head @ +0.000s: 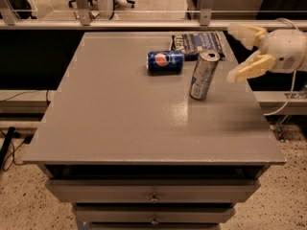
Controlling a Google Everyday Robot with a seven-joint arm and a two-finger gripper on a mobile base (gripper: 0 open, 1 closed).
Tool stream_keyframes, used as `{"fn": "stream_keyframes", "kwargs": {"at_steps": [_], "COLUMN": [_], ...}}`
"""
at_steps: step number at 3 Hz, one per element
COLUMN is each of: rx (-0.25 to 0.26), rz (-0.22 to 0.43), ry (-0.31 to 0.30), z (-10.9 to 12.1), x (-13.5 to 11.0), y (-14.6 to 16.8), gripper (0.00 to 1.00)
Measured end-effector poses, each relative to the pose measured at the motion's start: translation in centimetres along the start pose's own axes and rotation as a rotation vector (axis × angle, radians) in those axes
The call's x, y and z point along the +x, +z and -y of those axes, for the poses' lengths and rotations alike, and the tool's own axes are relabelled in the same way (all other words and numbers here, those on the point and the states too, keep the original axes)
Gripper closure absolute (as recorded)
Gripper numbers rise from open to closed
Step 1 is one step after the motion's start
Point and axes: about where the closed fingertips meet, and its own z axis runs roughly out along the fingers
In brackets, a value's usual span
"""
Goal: Place redbull can upright
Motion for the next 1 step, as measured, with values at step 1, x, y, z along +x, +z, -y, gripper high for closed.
{"fn": "stream_keyframes", "kwargs": {"at_steps": [1], "rx": [0.102], "rz": [-0.096], "ry": [-0.071], "z": [-0.61], "x": [-4.98], "y": [-4.15], "gripper": [0.0]}}
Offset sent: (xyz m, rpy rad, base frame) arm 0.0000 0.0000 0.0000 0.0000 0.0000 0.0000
